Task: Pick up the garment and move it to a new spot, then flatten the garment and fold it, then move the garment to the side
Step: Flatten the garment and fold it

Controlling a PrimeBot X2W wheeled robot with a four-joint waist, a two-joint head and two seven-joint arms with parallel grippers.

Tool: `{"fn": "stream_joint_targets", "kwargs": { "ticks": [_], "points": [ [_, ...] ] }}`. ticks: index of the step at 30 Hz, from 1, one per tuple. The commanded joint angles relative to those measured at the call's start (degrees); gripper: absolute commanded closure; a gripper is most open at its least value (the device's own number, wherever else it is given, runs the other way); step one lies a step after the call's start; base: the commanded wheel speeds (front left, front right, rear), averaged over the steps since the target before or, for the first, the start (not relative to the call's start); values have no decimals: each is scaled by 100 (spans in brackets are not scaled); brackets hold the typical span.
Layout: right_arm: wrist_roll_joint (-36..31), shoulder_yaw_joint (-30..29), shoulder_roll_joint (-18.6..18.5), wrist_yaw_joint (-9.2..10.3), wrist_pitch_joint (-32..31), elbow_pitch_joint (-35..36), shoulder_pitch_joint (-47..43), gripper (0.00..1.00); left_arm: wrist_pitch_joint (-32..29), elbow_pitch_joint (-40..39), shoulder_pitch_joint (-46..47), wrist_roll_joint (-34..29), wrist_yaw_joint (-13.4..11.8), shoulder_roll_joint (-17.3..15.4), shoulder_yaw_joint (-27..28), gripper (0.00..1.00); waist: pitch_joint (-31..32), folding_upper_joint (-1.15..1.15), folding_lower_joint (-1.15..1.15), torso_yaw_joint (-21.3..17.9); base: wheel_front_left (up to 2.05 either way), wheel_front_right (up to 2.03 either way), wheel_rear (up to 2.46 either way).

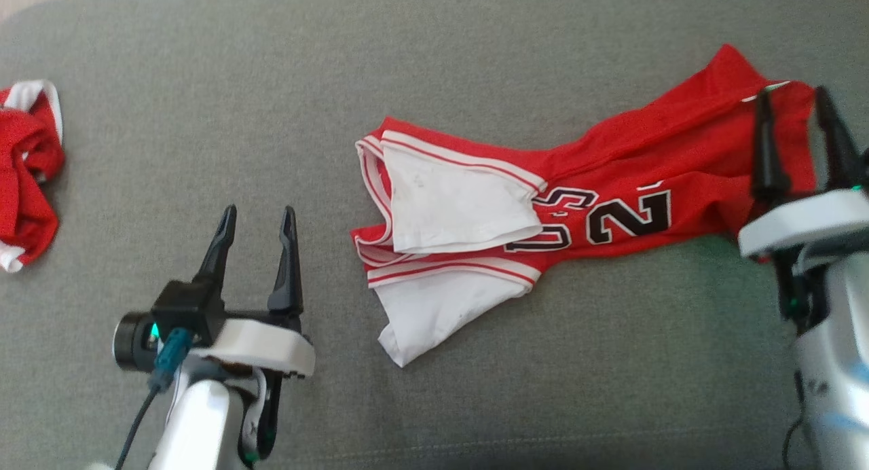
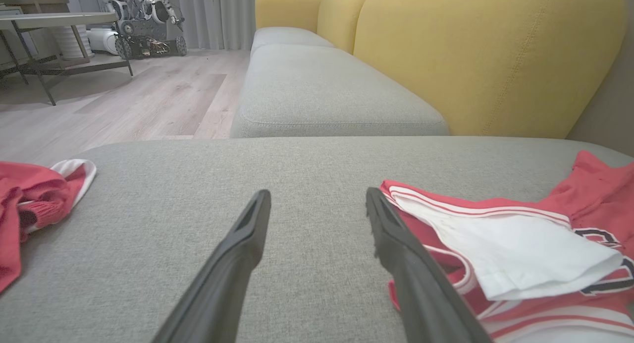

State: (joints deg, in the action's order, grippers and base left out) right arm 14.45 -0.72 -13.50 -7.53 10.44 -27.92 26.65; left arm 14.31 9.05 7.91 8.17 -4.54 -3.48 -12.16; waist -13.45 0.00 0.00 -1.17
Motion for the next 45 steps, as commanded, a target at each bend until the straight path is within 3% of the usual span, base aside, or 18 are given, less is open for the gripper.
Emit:
{"fn": "stream_joint_targets", "kwargs": {
  "ticks": [1,3,8,16,39,45],
  "points": [
    [-73,97,9,4,-66,397,-120,0,69,-203,33,-19,-31,-90,195,0,145,0,0,-75,0,0,0],
    [-208,84,186,4,-341,1104,-572,0,69,-207,-91,-8,-38,-114,218,0,293,0,0,-116,0,0,0],
    [-406,56,492,4,-780,2085,-1333,0,69,-200,-307,25,-55,-129,236,0,532,0,0,-157,0,0,0],
    [-557,43,791,4,-1206,2949,-2177,0,50,-192,-527,64,-95,-170,223,0,744,0,0,-186,0,0,0],
    [-594,139,918,4,-1367,3250,-2299,0,-47,-399,-364,78,-178,-182,24,0,638,0,0,-32,0,0,0],
    [-556,265,941,4,-1372,3267,-2267,0,-275,-476,107,196,113,-31,-612,0,434,0,0,99,0,0,0]
  ]
}}
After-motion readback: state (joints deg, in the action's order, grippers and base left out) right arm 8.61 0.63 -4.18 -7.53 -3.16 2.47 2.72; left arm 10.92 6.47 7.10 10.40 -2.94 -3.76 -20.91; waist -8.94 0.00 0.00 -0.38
